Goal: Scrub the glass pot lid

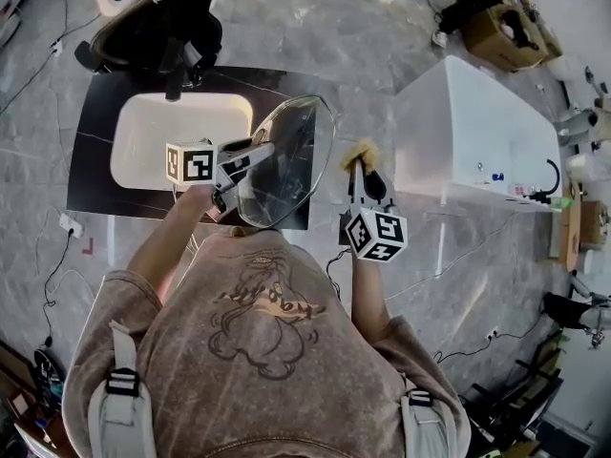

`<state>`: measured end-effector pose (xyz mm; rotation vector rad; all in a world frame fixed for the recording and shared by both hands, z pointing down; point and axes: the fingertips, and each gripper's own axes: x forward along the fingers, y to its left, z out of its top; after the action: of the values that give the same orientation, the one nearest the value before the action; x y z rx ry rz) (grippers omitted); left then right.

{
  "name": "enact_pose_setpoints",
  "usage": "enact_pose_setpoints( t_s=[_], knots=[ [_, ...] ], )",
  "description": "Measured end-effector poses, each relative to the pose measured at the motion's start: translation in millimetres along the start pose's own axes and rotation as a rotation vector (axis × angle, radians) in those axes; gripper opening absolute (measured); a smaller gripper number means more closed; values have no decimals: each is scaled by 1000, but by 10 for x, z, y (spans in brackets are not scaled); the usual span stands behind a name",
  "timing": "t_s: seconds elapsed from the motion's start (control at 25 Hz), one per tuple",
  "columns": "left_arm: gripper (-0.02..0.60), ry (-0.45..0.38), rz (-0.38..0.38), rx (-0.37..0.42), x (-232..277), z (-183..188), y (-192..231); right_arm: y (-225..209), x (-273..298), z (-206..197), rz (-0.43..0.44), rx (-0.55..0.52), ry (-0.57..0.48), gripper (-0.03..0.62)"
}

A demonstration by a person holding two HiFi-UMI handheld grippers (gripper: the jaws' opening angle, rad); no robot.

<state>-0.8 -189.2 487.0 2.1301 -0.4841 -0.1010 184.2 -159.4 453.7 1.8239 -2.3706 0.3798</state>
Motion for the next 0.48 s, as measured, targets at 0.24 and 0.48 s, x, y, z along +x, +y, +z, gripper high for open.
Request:
enact_pose_setpoints(
  t_s=[0.24,0.48],
  knots=[
    [181,-174,-237,-336,-136,56,-197,170,35,-12,42,-8,6,41],
    [181,-169,-225,-324,-160,7,-214,341,73,-20,87,-14,9,41]
  ],
)
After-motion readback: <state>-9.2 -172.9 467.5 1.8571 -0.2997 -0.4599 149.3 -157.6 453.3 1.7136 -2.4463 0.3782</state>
